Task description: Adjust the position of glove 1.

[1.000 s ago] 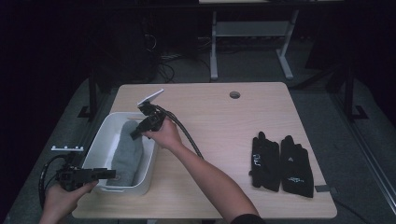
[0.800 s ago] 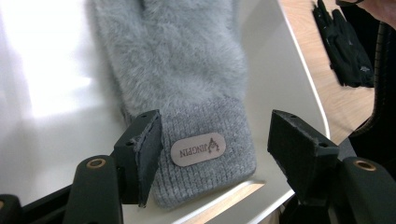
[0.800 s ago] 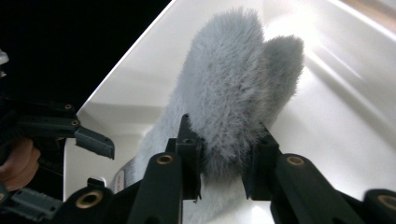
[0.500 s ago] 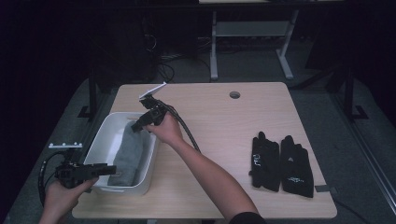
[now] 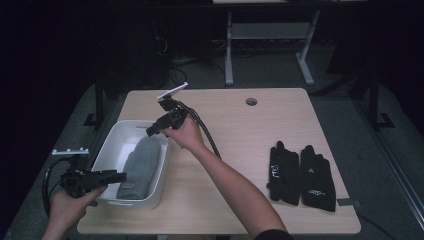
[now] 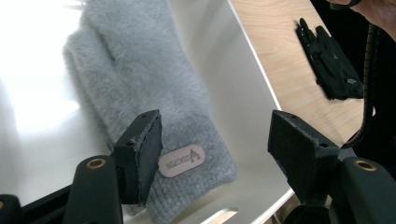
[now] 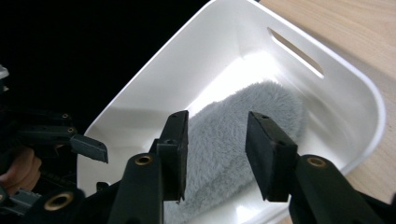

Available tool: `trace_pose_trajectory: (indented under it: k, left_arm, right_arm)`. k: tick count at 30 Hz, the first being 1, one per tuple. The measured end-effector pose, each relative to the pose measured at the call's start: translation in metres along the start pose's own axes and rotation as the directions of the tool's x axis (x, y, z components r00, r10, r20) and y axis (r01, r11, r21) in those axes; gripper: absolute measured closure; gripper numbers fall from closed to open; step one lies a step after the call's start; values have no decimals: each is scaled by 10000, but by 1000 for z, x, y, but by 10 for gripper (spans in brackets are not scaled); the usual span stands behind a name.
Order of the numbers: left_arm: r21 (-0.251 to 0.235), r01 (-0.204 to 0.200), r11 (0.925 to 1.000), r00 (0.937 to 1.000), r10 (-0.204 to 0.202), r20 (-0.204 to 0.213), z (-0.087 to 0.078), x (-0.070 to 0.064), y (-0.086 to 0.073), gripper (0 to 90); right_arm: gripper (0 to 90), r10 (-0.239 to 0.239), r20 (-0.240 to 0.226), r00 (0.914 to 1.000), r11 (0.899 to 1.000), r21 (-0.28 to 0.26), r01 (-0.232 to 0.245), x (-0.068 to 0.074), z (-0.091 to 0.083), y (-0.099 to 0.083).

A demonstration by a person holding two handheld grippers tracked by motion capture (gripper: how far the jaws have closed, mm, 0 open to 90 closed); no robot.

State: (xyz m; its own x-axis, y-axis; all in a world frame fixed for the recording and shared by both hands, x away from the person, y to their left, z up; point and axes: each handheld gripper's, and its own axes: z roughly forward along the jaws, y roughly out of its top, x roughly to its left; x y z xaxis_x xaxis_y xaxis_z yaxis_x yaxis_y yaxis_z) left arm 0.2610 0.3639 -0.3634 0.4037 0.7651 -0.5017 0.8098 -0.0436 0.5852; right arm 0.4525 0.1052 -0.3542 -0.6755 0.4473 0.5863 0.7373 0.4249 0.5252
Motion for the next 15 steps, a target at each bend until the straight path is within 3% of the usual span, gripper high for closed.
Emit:
trace_pose_trajectory:
  k: [7,15]
  left_arm:
    - [-156,-130,9998,9998,133,134,2,-7,6,337]
    - [-275,-366,9990,9990,373,265,8,-22,17,311]
  right_arm:
    - [550,182,-314,9993,9996,-219,-189,-2,-15,-2]
    - [516,76,-588,9982,9983,-569,-110,-7,-32,-7]
